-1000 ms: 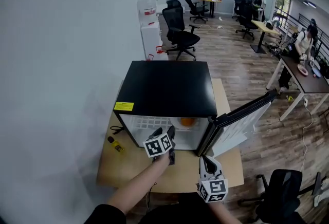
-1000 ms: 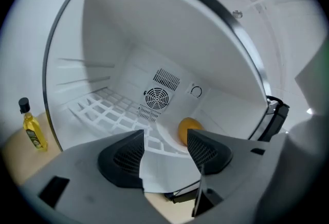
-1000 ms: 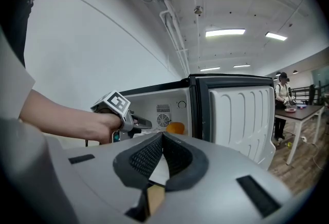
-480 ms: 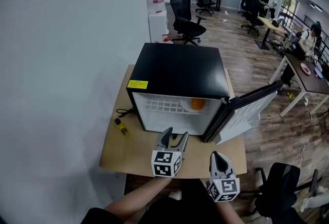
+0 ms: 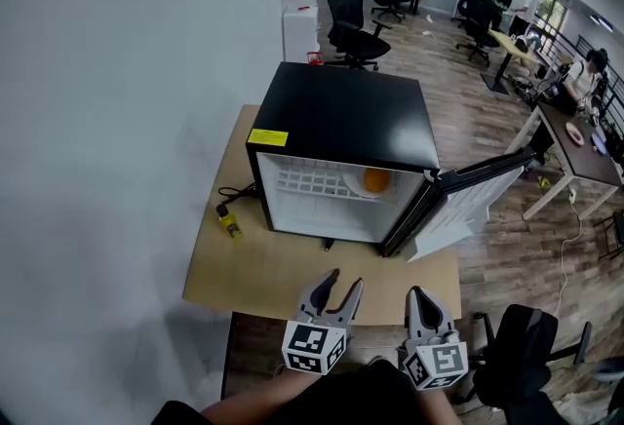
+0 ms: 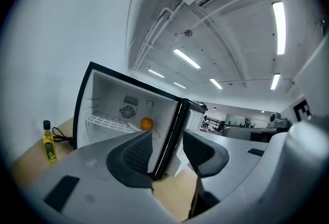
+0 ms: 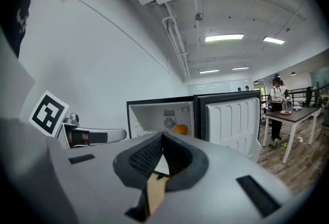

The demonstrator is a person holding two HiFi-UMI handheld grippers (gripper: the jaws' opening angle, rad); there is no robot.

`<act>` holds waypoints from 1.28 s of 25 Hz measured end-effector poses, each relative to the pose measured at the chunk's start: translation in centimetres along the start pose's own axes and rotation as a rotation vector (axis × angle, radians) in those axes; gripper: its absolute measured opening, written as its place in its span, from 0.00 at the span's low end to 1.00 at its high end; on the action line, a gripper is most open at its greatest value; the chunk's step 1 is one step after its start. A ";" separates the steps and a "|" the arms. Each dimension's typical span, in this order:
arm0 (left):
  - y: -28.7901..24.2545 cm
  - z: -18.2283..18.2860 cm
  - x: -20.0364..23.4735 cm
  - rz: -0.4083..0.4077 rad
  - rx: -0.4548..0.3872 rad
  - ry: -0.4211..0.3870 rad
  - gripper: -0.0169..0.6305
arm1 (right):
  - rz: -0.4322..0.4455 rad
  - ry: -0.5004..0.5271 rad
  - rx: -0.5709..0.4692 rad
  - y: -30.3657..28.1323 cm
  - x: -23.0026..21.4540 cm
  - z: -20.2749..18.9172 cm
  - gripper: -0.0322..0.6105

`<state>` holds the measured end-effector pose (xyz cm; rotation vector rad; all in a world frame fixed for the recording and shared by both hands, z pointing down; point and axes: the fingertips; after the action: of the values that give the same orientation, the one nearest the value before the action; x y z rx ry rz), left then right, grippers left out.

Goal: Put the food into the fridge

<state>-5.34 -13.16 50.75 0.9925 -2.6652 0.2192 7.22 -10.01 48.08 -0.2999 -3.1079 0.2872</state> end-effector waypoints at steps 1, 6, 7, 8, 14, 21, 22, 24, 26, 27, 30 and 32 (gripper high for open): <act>0.6 0.3 -0.5 -0.001 -0.012 -0.005 0.29 | 0.016 0.002 -0.009 0.3 0.3 0.3 0.14; 2.4 1.1 -2.5 0.010 -0.038 -0.055 0.08 | 0.044 0.032 -0.021 1.4 0.5 0.7 0.14; 2.5 1.2 -3.0 0.004 -0.033 -0.080 0.05 | 0.049 0.033 -0.019 1.6 0.5 0.5 0.14; 2.6 1.3 -3.3 0.000 -0.028 -0.107 0.05 | 0.054 0.031 -0.016 1.7 0.4 0.3 0.14; 2.5 0.3 -4.8 0.015 0.003 -0.053 0.05 | 0.058 0.068 -0.012 2.7 -0.7 0.2 0.14; 2.9 0.0 -6.1 0.069 -0.030 -0.011 0.05 | 0.029 0.089 -0.088 4.2 -3.0 1.8 0.14; 3.0 0.1 -6.4 0.074 -0.044 0.000 0.05 | 0.031 0.088 -0.091 4.4 -3.3 1.9 0.14; 3.1 0.5 -6.9 0.084 -0.061 0.004 0.05 | 0.034 0.082 -0.089 4.7 -3.8 2.1 0.14; 3.3 0.7 -7.3 0.094 -0.067 -0.008 0.05 | 0.039 0.082 -0.090 5.1 -4.2 2.1 0.14; 3.3 0.8 -7.5 0.101 -0.069 -0.018 0.05 | 0.042 0.085 -0.090 5.2 -4.4 2.1 0.14; 3.6 1.4 -7.7 0.123 -0.071 -0.061 0.05 | 0.048 0.087 -0.085 5.5 -4.7 1.9 0.14; 3.7 1.6 -7.9 0.131 -0.065 -0.085 0.05 | 0.052 0.087 -0.080 5.8 -4.9 1.8 0.14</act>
<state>-2.41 -5.84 46.57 0.8258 -2.7981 0.1194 13.05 -5.65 45.30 -0.3833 -3.0344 0.1467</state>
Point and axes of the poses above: the fingertips, and each gripper's own axes: y backward along the fingers, x to its left, z out of its top, and after that the axes turned 10 degrees about -z, right-handed
